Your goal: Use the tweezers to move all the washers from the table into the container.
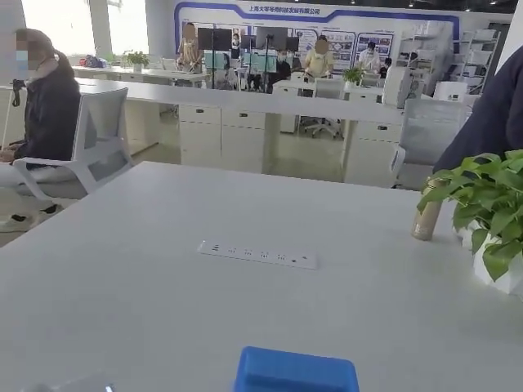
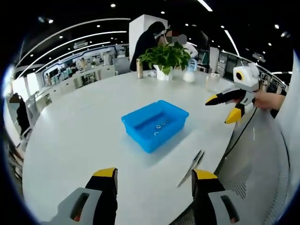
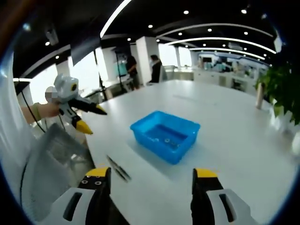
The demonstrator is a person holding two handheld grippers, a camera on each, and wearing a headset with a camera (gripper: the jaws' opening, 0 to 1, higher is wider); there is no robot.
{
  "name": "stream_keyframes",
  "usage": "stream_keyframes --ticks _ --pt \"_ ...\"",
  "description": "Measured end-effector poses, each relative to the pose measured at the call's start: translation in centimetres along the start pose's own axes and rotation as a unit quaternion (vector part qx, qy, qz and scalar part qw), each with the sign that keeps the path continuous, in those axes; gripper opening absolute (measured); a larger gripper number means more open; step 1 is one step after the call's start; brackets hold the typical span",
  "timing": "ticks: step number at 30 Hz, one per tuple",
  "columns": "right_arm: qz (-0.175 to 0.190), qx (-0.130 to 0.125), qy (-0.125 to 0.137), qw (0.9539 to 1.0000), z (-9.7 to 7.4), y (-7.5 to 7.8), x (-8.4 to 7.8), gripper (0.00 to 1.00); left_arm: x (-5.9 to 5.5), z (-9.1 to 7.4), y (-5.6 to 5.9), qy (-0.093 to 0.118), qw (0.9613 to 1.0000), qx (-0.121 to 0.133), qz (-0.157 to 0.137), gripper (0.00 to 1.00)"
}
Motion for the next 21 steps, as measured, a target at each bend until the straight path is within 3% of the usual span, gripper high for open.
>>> stream_keyframes --ticks 3,4,8,11,16,19,21 --pt "0.01 -0.016 0.032 0.9993 -0.6 0.5 1.2 0.73 0.6 -0.5 0.0 0.036 0.9987 0.014 -0.032 0.68" --pt "0.01 -0.019 0.039 0.999 -0.8 0.4 1.5 0.74 0.9 -0.7 -0.1 0.054 0.9971 0.025 -0.046 0.72" --pt "0.011 -0.041 0.07 0.9966 -1.7 0.6 2.7 0.8 1.6 -1.5 -0.1 0.096 0.9915 0.042 -0.078 0.82" --pt "0.013 -0.054 0.099 0.9936 -2.2 0.6 3.7 0.85 1.8 -2.0 -0.2 0.106 0.9896 0.046 -0.085 0.84" --pt "0.042 -0.073 0.167 0.9824 -3.0 1.0 5.5 0.97 1.8 -2.5 -1.3 0.112 0.9877 0.058 -0.092 0.93" --pt "0.039 -0.084 0.176 0.98 -3.3 1.2 5.8 0.99 2.2 -2.9 -1.9 0.127 0.9849 0.07 -0.093 0.95" --pt "0.037 -0.091 0.177 0.9792 -3.4 1.3 5.8 0.99 2.8 -3.1 -2.2 0.149 0.9804 0.082 -0.1 0.99"
Point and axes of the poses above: the centre of the closed fingertips' face, and the gripper's own axes: z roughly forward along the fingers, y roughly to its right, x roughly out of its top, the point moved 3 cm from there along -z, roughly backward along the fingers, and after that the axes turned 9 degrees about z, right-handed, at the moved point
